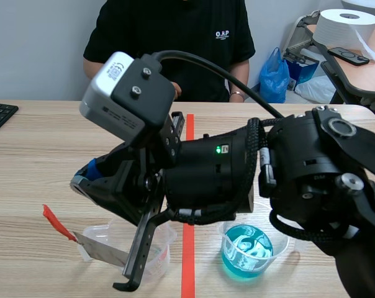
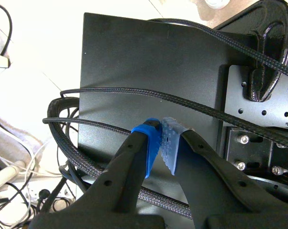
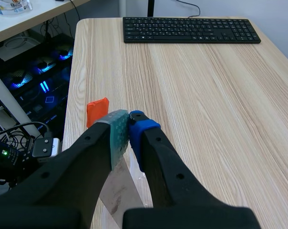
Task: Do the redox reaction experiment.
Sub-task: 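Lift the metal plate out of the left beaker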
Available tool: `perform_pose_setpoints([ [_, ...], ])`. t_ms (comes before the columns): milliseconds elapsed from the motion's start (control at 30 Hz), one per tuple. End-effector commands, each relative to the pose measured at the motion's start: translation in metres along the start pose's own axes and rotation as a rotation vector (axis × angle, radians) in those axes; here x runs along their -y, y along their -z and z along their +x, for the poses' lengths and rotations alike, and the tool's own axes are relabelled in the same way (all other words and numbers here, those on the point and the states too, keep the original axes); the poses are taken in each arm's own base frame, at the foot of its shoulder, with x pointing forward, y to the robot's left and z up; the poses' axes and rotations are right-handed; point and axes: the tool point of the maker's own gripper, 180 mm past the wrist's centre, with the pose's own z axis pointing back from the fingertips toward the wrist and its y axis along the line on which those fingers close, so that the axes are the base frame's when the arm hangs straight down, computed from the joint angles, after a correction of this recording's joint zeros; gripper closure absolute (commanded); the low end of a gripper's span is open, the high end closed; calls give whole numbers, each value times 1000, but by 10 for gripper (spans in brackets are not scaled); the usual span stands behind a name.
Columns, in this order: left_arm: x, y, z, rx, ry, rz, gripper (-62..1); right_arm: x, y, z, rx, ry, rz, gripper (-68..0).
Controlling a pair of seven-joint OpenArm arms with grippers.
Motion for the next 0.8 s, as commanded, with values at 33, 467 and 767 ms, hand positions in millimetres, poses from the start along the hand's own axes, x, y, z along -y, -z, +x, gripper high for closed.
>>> perform_pose_setpoints([
  [33, -2, -2, 0, 10, 1, 3, -27, 1, -1, 11, 36, -16, 4, -8],
  [467, -2, -2, 0, 10, 1, 3, -27, 1, -1, 15, 44, -25, 5, -8],
  [767, -2, -2, 0, 10, 1, 3, -27, -7, -5, 46, 98, -97, 14, -8],
])
